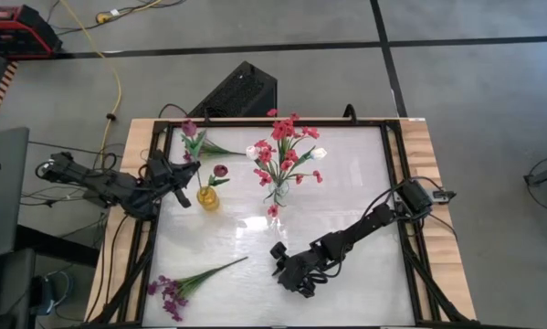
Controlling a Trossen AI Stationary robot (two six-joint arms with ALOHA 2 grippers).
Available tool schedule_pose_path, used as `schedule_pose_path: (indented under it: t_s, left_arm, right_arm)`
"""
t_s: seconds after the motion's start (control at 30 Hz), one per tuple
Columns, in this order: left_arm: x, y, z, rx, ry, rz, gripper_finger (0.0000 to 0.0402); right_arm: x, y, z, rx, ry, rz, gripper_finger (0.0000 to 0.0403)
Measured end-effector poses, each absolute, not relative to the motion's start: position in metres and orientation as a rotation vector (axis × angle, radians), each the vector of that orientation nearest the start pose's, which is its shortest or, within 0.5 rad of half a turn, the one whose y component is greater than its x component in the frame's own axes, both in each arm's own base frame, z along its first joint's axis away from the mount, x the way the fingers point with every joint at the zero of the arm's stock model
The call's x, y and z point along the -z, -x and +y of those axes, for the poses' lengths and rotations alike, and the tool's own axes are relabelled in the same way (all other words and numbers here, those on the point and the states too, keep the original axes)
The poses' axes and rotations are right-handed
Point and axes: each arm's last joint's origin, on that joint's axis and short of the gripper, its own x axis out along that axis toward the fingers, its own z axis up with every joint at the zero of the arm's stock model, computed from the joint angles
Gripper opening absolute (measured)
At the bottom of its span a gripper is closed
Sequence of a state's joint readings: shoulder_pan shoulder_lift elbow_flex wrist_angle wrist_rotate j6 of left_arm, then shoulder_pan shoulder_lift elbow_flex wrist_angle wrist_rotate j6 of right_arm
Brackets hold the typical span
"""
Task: Sort flowers into vase by color
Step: Put the red tulip into the yellow vase
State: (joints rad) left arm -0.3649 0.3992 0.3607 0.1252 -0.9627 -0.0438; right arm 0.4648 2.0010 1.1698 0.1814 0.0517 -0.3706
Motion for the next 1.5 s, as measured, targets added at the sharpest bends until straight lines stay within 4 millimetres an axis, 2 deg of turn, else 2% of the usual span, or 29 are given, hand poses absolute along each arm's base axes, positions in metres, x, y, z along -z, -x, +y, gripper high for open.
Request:
schedule_pose_path:
  t_s: [0.43,0.77,1.03,1.2,1.5]
  left_arm:
    - [-0.257,-0.110,-0.016,-0.597,0.102,-0.038,0.0000]
    - [-0.232,-0.113,-0.017,-0.616,0.091,-0.035,0.0000]
    - [-0.231,-0.113,-0.017,-0.617,0.118,-0.041,0.0003]
    - [-0.231,-0.113,-0.017,-0.617,0.124,-0.043,0.0032]
    - [-0.230,-0.113,-0.018,-0.581,0.133,-0.024,0.0118]
  right_arm:
    - [-0.144,-0.373,0.185,-0.514,0.520,0.554,0.0159]
    - [-0.144,-0.373,0.185,-0.514,0.520,0.554,0.0159]
    - [-0.144,-0.373,0.185,-0.514,0.520,0.554,0.0159]
    - [-0.144,-0.373,0.185,-0.514,0.520,0.554,0.0159]
    - [-0.144,-0.373,0.185,-0.514,0.520,0.554,0.0159]
